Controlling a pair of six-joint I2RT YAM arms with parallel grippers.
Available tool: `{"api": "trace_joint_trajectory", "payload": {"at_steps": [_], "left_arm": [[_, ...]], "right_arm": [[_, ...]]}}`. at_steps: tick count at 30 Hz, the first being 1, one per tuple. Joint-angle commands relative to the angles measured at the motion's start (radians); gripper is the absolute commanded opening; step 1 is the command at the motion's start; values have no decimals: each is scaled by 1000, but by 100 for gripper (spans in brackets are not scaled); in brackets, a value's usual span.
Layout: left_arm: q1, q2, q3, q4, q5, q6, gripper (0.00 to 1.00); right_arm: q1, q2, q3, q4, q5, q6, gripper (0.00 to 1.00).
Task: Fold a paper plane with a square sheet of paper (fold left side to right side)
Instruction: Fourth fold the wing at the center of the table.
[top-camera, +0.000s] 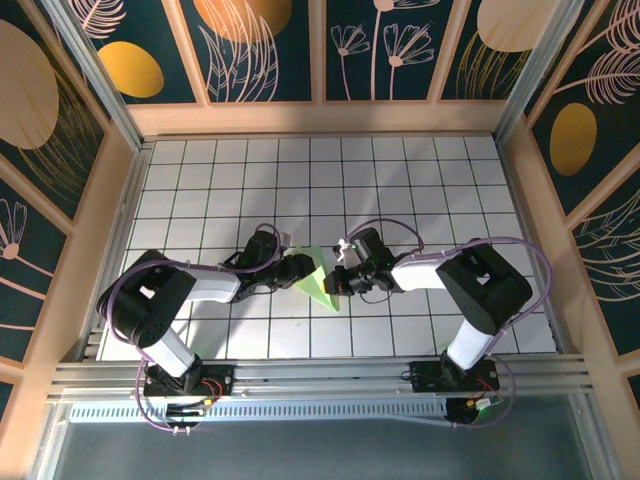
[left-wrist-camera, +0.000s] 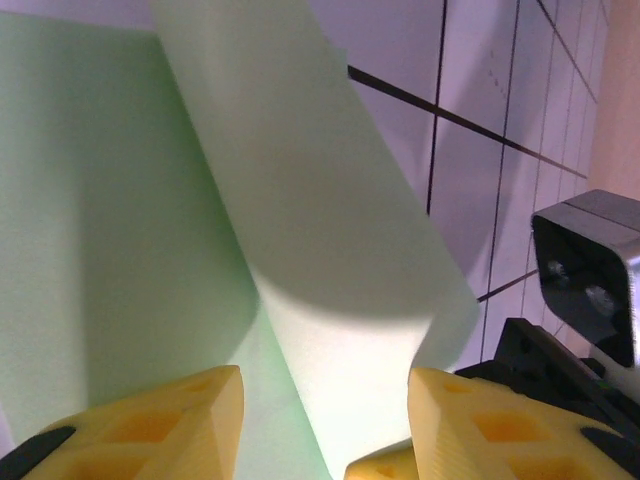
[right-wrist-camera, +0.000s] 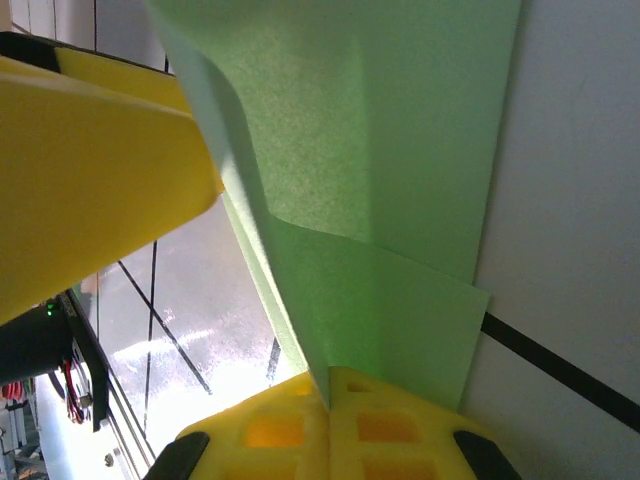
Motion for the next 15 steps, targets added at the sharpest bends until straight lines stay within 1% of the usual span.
{"api": "trace_joint_trajectory", "payload": {"at_steps": [1,11,15], "left_arm": [[-9,25,24,18,-19,-6,47],[-14,56,58,-64,-56,27,48],[-15,60,73,-111,-69,46,48]], "right_arm": [[-6,19,-12,25,-17,10,0],[-6,26,-12,25,-23,13,0],[-7,15,-11,25,-23,15,4]]}}
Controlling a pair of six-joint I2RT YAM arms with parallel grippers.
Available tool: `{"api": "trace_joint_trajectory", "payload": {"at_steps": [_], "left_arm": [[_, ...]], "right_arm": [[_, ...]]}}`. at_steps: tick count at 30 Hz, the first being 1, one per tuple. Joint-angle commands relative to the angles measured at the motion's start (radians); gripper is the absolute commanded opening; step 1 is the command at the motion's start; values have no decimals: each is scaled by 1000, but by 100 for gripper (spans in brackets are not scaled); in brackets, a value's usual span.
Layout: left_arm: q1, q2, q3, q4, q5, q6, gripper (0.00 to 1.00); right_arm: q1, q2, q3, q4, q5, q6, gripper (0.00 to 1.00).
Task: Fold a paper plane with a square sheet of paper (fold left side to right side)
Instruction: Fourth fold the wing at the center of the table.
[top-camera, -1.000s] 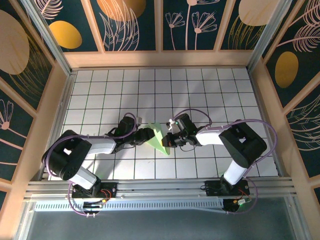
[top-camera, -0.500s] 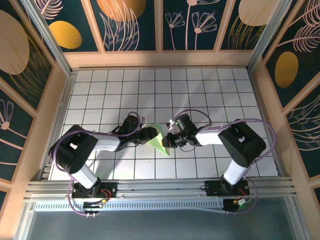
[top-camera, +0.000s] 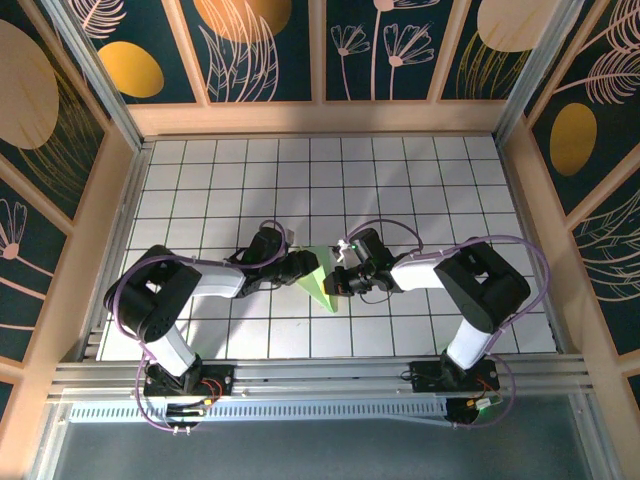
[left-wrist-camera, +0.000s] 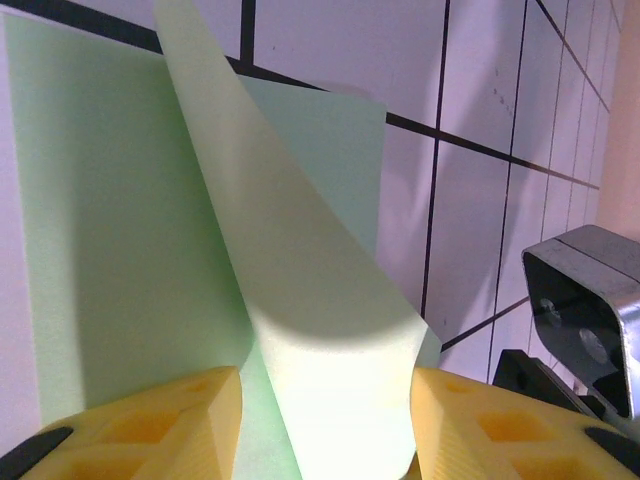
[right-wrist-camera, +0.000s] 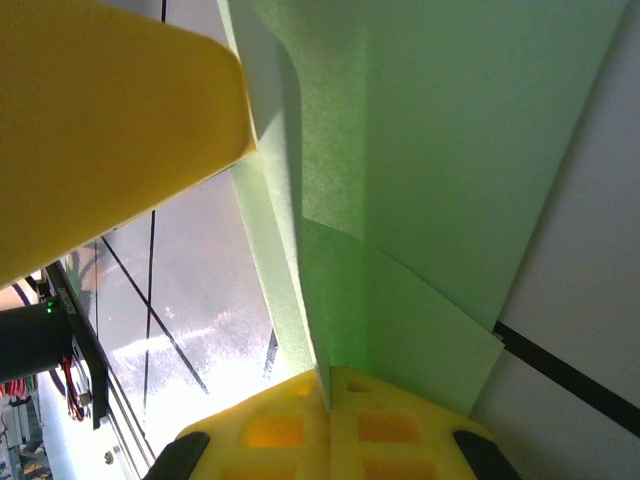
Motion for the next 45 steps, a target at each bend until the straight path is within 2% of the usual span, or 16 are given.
{"api": "trace_joint_trajectory", "payload": {"at_steps": [1,10,15,19,35,45], "left_arm": [[-6,23,20,-86,-38,40,48],[-12,65,30,-125,-58,57,47],[-15,65,32,-125,-58,57,46],[-15,60,31,-127,-58,57,46],[-16,50,28,-126,-59,54,45],[-16,50,33,-130,-59,54,45]], "right_arm": [[-7,0,-10,16,-13,15,5],[-21,-57,-12,5,-11,17,19],[-72,-126,-37,0,-41,7,31],[-116,-134,-58,32,-93,6,36],[-79,12,5,162,-138,70,34],[-80,15,22,93,-88,37,20]]}}
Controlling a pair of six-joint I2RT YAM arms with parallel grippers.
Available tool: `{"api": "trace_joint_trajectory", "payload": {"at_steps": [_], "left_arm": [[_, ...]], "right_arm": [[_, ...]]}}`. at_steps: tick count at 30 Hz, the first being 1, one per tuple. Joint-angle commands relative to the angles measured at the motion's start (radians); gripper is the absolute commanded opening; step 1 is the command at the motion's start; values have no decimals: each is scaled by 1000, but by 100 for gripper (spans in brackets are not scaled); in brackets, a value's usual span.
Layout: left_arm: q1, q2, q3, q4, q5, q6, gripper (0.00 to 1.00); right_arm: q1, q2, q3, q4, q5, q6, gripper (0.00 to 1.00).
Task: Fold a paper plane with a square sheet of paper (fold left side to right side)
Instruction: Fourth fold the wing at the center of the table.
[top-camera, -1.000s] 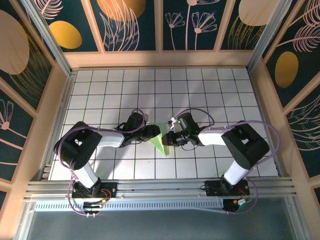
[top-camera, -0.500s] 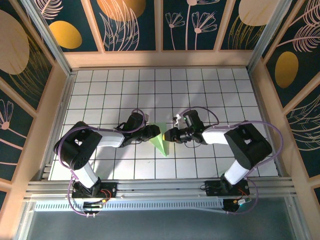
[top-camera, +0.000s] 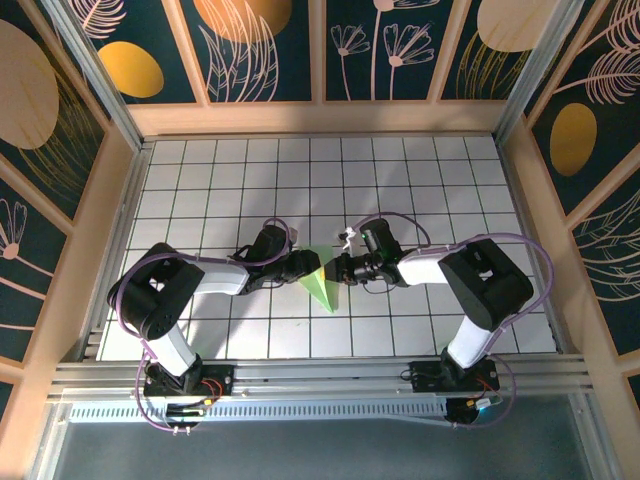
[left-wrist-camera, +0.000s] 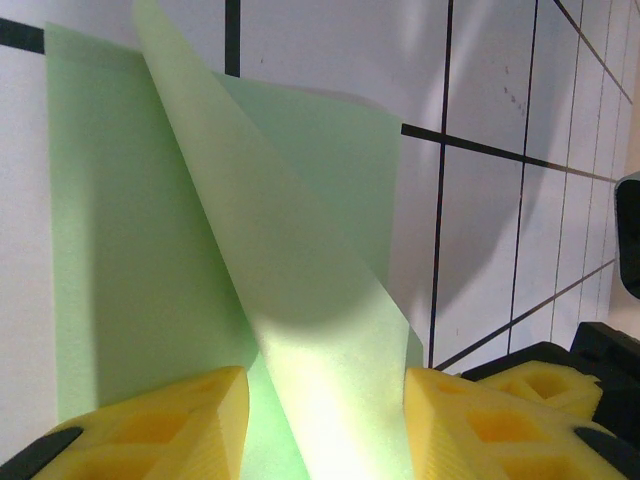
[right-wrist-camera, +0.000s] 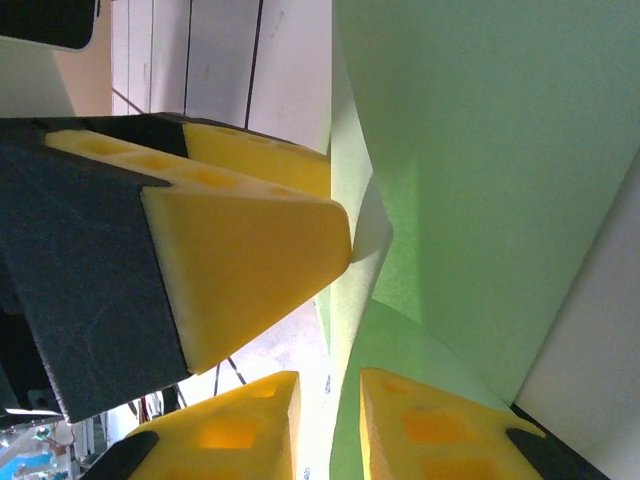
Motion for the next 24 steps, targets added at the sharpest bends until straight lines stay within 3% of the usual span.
{"api": "trace_joint_trajectory", "payload": {"at_steps": [1,10,16,24], "left_arm": [[-5,28,-4,-91,-36,19,45],[-5,26,-4,-92,-37,18,45],[-5,22,-4,-90,-35,19,45],[-5,13,-7,-95,-38,19,45]], "right_arm": [[8,15,21,-28,19,-13,18],[7,22,26,-28,15,-11,14],[8,22,30,-59,40,-21,0],[6,11,38,-142,130,-42,0]]}}
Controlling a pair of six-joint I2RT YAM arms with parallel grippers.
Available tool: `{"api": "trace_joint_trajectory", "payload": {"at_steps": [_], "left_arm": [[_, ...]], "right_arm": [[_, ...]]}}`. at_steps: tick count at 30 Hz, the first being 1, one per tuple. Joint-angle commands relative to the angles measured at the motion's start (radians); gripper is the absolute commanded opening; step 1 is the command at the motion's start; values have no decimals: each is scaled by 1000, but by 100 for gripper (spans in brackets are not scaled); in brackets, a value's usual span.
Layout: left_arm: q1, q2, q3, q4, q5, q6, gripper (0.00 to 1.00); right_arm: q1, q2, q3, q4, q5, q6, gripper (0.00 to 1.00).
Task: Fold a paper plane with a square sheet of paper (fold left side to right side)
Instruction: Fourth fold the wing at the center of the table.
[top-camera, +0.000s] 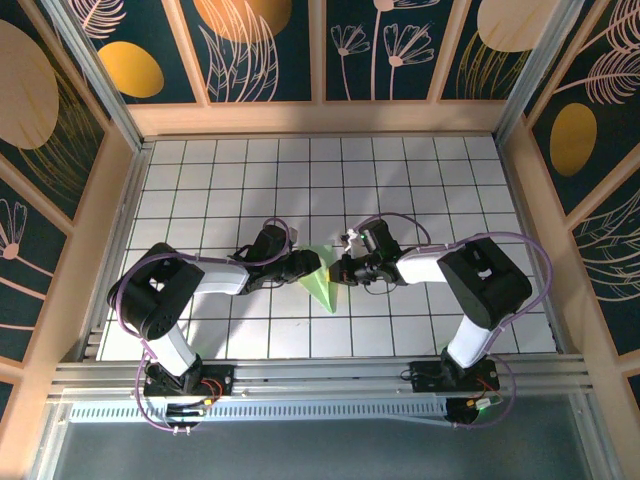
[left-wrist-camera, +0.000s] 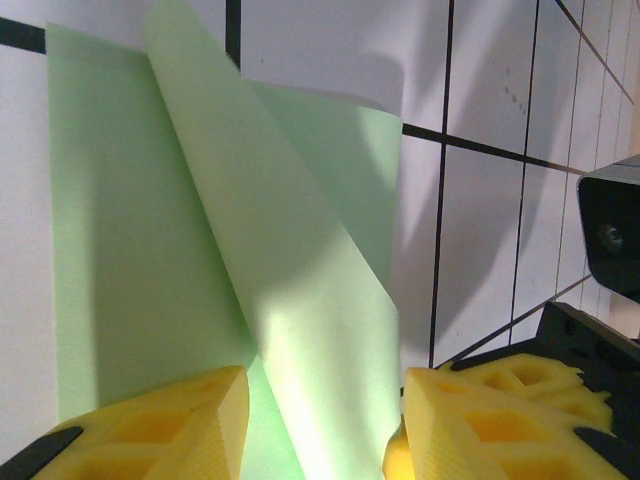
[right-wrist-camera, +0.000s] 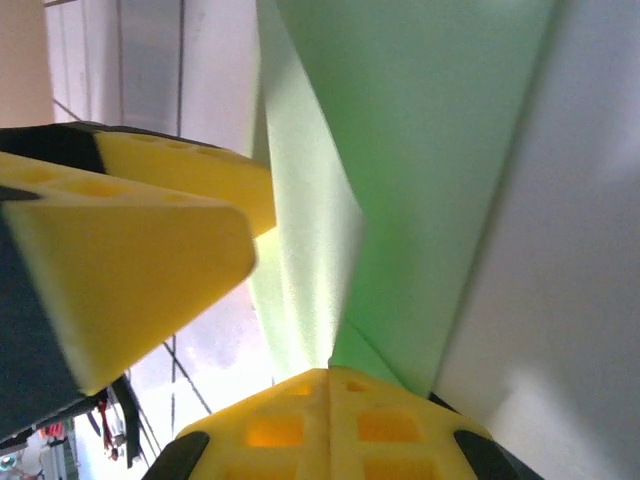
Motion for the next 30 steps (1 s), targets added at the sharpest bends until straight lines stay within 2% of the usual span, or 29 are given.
{"api": "trace_joint_trajectory", "payload": {"at_steps": [1,17,26,30], "left_arm": [[-4,13,-9,-90,-37,20,45],[-4,15,-11,-84,-36,17,45],[-5,13,-12,-49,-16,0,50],[-4,-35,-9,-42,-20,-7,53]], "right_arm": [[6,2,24,-54,51,-25,0],[6,11,29,-82,87,-32,0],[12,46,18,-106,106,-27,0],[12,59,15,-118,118,-23,0]]}}
